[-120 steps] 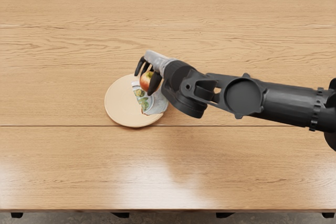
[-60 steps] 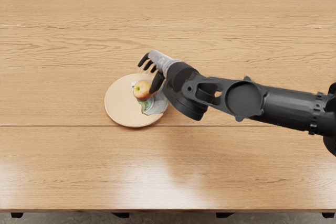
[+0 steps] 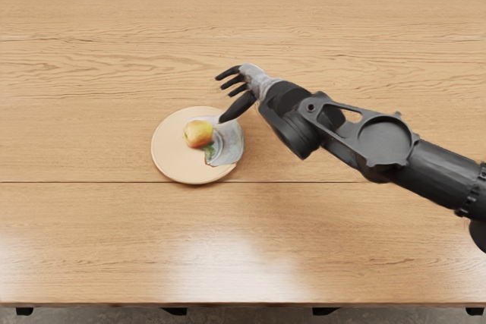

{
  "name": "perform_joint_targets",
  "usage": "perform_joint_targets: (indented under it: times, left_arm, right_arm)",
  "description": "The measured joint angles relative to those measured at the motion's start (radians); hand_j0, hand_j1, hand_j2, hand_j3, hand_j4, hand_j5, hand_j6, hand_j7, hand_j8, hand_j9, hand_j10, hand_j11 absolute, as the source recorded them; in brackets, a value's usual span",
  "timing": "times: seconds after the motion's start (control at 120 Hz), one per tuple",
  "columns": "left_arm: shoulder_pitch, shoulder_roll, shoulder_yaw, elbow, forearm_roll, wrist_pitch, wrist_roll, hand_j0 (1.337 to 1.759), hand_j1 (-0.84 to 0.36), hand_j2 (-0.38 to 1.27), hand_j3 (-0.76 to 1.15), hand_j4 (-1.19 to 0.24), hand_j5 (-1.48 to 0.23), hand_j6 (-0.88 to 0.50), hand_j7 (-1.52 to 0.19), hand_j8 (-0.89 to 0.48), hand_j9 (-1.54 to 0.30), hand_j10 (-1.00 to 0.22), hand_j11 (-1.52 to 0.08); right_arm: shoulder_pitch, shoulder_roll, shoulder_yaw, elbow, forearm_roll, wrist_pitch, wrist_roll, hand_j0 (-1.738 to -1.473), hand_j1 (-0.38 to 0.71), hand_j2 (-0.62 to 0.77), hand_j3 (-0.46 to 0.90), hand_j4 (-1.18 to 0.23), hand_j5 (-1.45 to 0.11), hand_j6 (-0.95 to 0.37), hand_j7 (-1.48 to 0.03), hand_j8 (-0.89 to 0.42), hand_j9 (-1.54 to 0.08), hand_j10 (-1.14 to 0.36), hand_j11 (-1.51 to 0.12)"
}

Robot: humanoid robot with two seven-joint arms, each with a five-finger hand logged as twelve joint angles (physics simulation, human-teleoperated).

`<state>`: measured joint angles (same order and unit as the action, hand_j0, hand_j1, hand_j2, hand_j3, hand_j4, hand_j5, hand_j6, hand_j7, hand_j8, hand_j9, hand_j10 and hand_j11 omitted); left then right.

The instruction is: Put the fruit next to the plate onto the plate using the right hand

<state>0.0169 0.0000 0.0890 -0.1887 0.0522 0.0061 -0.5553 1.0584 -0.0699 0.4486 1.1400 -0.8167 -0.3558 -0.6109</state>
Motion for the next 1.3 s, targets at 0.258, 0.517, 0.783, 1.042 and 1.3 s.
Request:
perform_joint_targets:
  times: [0.258, 0.517, 0.783, 1.042, 1.3]
  left_arm:
    - [0.000, 0.000, 0.000, 0.000, 0.000, 0.000, 0.000, 1.658, 0.34, 0.00, 0.00, -0.01, -0.01, -0.01, -0.01, -0.01, -0.01, -0.01, -0.01]
    - [0.000, 0.000, 0.000, 0.000, 0.000, 0.000, 0.000, 1.658, 0.34, 0.00, 0.00, -0.01, -0.01, -0.01, -0.01, -0.01, -0.01, -0.01, -0.01]
    - [0.000, 0.000, 0.000, 0.000, 0.000, 0.000, 0.000, 1.658, 0.34, 0.00, 0.00, -0.01, -0.01, -0.01, -0.01, -0.01, -0.01, -0.01, -0.01]
    - [0.000, 0.000, 0.000, 0.000, 0.000, 0.000, 0.000, 1.658, 0.34, 0.00, 0.00, -0.01, -0.01, -0.01, -0.01, -0.01, -0.01, -0.01, -0.01]
    - [0.000, 0.000, 0.000, 0.000, 0.000, 0.000, 0.000, 1.658, 0.34, 0.00, 0.00, -0.01, -0.01, -0.01, -0.01, -0.01, -0.01, -0.01, -0.01]
  right_arm:
    - [-0.174, -0.113, 0.323, 0.108, 0.012, 0.240, 0.000, -1.658, 0.10, -0.07, 0.00, -0.37, -0.48, -0.37, -0.48, -0.37, -0.48, -0.37, -0.48]
    - [-0.399, -0.153, 0.689, 0.162, 0.054, 0.627, 0.000, -1.658, 0.10, -0.07, 0.00, -0.37, -0.48, -0.37, -0.48, -0.37, -0.48, -0.37, -0.48]
    - [-0.555, -0.226, 0.958, 0.142, 0.223, 0.933, 0.000, -1.658, 0.10, -0.07, 0.00, -0.37, -0.48, -0.37, -0.48, -0.37, -0.48, -0.37, -0.48]
    - [-0.643, -0.276, 1.091, 0.021, 0.431, 0.964, 0.000, -1.658, 0.10, -0.07, 0.00, -0.37, -0.48, -0.37, -0.48, -0.37, -0.48, -0.37, -0.48]
    - [-0.668, -0.331, 1.118, -0.001, 0.487, 0.967, 0.000, -1.658, 0.09, -0.07, 0.00, -0.37, -0.48, -0.37, -0.48, -0.37, -0.48, -0.37, -0.48]
